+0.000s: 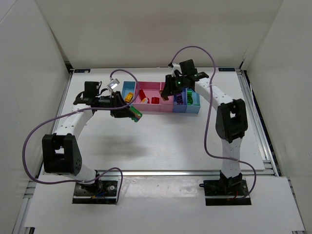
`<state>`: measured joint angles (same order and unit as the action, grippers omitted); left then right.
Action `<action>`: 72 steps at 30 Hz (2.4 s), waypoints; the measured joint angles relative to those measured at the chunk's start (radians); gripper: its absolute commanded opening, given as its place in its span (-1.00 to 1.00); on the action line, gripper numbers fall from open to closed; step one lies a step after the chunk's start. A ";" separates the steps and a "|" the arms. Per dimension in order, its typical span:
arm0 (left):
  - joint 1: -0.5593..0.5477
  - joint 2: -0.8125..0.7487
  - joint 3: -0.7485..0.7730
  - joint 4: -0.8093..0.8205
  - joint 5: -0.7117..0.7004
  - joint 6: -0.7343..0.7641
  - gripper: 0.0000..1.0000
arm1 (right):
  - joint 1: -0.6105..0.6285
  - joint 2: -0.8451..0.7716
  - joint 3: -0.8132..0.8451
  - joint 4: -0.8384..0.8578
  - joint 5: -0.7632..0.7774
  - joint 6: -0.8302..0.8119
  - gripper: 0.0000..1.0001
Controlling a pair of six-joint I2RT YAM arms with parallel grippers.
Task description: Sort the legos into containers by color
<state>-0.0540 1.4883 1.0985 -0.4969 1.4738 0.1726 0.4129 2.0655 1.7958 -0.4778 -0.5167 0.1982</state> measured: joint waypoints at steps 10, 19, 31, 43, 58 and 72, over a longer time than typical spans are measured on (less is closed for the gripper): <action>0.014 0.000 0.003 0.000 0.000 0.002 -0.70 | 0.003 0.136 0.076 -0.038 0.196 -0.020 -0.44; 0.019 0.000 0.004 0.000 0.000 0.002 -0.70 | 0.003 0.144 0.093 -0.031 0.236 -0.043 0.32; 0.019 0.000 0.004 0.000 0.000 0.006 -0.68 | -0.033 0.004 0.014 0.090 -0.316 -0.059 0.19; 0.000 0.002 0.016 -0.002 0.000 0.017 -0.62 | 0.008 -0.058 0.014 0.140 -0.863 -0.085 0.25; -0.058 0.065 0.128 -0.003 0.000 0.037 -0.62 | 0.144 -0.012 0.069 0.072 -0.900 -0.164 0.35; -0.078 0.079 0.135 -0.004 0.000 0.049 -0.62 | 0.178 0.018 0.093 0.071 -0.861 -0.135 0.42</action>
<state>-0.1318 1.5673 1.2339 -0.5007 1.4734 0.2214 0.5911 2.0838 1.8893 -0.4068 -1.3773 0.0628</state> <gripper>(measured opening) 0.483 0.705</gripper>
